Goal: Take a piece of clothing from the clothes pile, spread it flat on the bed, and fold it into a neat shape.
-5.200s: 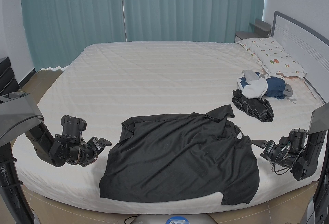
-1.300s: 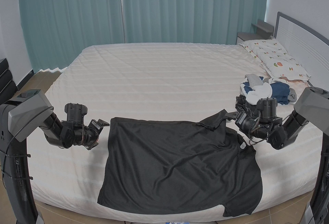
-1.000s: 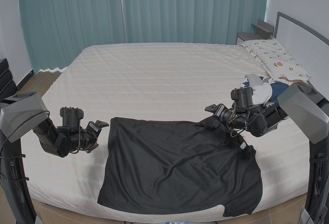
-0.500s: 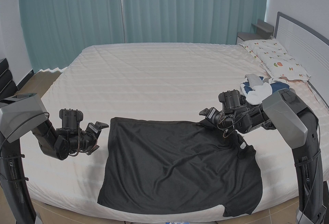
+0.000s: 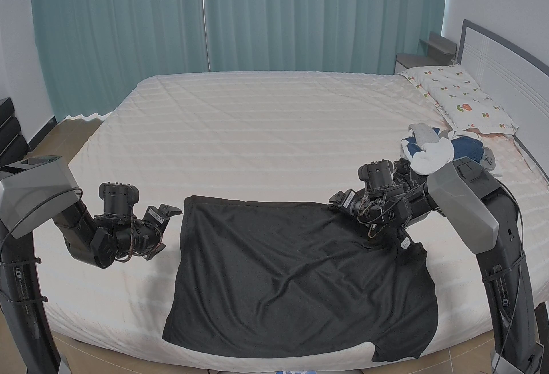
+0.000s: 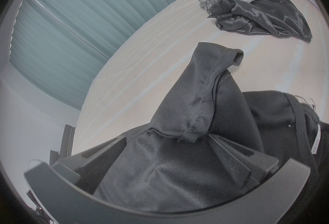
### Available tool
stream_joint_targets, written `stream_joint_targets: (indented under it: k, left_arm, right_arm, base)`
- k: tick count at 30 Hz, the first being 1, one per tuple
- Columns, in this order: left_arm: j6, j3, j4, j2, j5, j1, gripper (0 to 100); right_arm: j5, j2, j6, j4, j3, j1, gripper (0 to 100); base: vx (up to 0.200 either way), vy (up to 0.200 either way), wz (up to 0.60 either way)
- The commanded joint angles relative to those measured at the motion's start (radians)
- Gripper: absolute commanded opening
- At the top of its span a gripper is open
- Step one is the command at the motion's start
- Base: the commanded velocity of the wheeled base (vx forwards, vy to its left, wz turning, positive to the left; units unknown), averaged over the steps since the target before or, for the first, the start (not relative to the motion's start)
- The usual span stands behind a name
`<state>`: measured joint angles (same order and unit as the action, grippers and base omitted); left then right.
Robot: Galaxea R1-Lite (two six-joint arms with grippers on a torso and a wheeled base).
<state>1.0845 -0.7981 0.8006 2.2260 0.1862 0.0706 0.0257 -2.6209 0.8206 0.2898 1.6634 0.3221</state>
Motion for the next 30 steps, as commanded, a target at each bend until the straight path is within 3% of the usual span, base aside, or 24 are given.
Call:
stream_joint_targets:
  k: [1, 9, 15, 19, 25, 30]
  left_arm:
    - [0.000, 0.000, 0.000, 0.000, -0.001, 0.000, 100]
    - [-0.003, 0.005, 0.002, 0.000, -0.001, 0.000, 100]
    - [-0.003, 0.007, 0.002, 0.000, -0.001, 0.000, 100]
    - [-0.001, 0.007, 0.002, 0.000, -0.002, 0.000, 100]
    - [-0.001, 0.007, 0.002, 0.000, -0.005, 0.001, 100]
    - [-0.003, 0.013, 0.002, 0.000, -0.005, 0.001, 100]
  right_arm:
    - [0.000, -0.039, 0.000, -0.003, 0.042, -0.003, 100]
    - [0.011, -0.136, 0.005, 0.020, 0.194, -0.006, 100]
    - [0.017, -0.202, -0.009, 0.279, 0.337, -0.017, 100]
    - [-0.023, -0.199, -0.046, 0.440, 0.337, -0.018, 100]
    - [-0.046, -0.240, -0.212, 0.486, 0.337, -0.037, 100]
    - [-0.032, -0.235, -0.216, 0.493, 0.337, -0.052, 100]
  base:
    - [0.000, 0.000, 0.00]
    - [0.000, 0.000, 0.00]
    - [0.000, 0.000, 0.00]
    - [0.000, 0.000, 0.00]
    - [0.000, 0.000, 0.00]
    - [0.000, 0.000, 0.00]
